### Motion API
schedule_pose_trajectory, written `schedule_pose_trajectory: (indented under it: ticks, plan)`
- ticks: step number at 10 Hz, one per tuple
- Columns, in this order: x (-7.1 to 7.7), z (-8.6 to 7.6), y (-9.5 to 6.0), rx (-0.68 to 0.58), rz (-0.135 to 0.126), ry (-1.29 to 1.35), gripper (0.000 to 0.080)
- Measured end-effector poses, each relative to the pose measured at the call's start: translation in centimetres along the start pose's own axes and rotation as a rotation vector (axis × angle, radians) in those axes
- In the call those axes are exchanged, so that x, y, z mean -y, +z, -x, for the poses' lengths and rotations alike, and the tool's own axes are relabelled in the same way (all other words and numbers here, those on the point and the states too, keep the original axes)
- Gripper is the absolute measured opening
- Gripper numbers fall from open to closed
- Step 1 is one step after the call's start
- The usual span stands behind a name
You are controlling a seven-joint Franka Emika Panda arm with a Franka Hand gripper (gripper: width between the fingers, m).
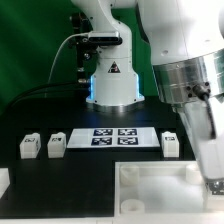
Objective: Assemble one leg
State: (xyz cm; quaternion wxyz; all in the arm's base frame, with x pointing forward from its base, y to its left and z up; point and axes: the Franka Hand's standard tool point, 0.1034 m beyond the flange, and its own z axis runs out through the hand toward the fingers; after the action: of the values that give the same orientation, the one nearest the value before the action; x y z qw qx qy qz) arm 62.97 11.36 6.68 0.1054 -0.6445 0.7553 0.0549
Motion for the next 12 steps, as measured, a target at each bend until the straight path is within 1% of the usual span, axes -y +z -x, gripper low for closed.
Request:
schedule_pose_trajectory:
  ticks: [1, 2, 3, 4, 5, 6, 8, 9, 10, 11, 12]
  plan:
    - [0.0, 0.0, 0.0, 0.0, 0.0, -0.053, 0.0345]
    - [-0.1, 0.1, 0.1, -0.001, 0.003, -0.121, 0.0345]
    - [-0.3, 0.6, 0.2, 0.002, 0.007, -0.255, 0.0533]
    - [-0.4, 0.7, 0.0, 0.001, 0.018, -0.469, 0.0533]
    - [-0.4, 0.8, -0.5, -0.001, 0.041, -0.633, 0.0625]
    - [-0.5, 1.3, -0.8, -0.018, 0.044, -0.648, 0.0643]
    - [-0.5, 1.2, -0.7, -0.018, 0.049, -0.84, 0.0649]
    - [-0.5, 1.2, -0.7, -0.024, 0.056, -0.964, 0.0649]
    - [-0.2, 1.5, -0.7, -0.064, 0.085, -1.179, 0.0649]
    - [0.2, 1.6, -0.7, -0.07, 0.091, -1.348, 0.0649]
    - [0.2, 1.4, -0.7, -0.07, 0.089, -1.35, 0.0649]
